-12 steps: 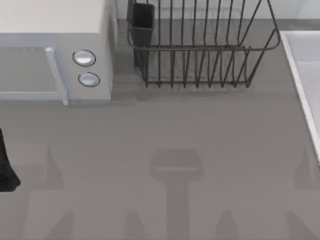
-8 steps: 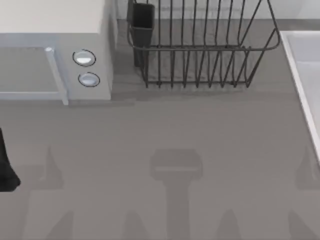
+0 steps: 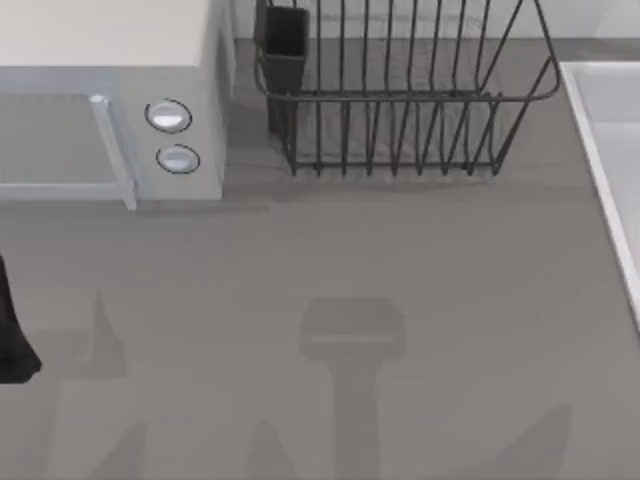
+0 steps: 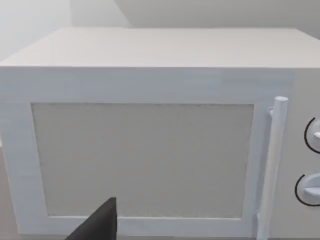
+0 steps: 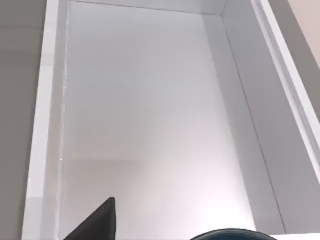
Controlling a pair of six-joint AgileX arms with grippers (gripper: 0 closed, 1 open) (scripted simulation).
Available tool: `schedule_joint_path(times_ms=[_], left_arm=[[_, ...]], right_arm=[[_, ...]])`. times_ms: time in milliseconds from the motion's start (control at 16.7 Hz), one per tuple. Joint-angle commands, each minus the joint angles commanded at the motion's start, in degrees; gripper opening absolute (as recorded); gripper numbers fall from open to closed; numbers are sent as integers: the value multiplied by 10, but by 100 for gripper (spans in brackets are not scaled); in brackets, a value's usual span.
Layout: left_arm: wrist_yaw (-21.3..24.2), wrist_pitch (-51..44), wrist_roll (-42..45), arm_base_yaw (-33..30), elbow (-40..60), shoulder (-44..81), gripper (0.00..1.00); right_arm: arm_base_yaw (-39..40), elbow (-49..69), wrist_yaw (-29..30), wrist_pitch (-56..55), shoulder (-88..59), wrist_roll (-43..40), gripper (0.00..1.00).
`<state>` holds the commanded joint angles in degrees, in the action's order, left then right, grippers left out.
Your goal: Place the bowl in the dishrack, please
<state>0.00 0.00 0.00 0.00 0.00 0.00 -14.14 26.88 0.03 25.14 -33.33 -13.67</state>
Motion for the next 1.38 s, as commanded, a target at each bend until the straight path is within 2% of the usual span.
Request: schedule_joint_path(times_ms=[360,720,960,1380], left_arm=[[0,0,0,0,0,0,100],[0,0,0,0,0,0,100],[0,0,0,0,0,0,100],[0,0,0,0,0,0,100]], right_arm=[[-125,231,5,233,-334,-126,100],[-216,407,3,393,-554,-214,100],[-237,451,0,430,-605,-236,100],[-235,431,0,407,-611,-234,100]])
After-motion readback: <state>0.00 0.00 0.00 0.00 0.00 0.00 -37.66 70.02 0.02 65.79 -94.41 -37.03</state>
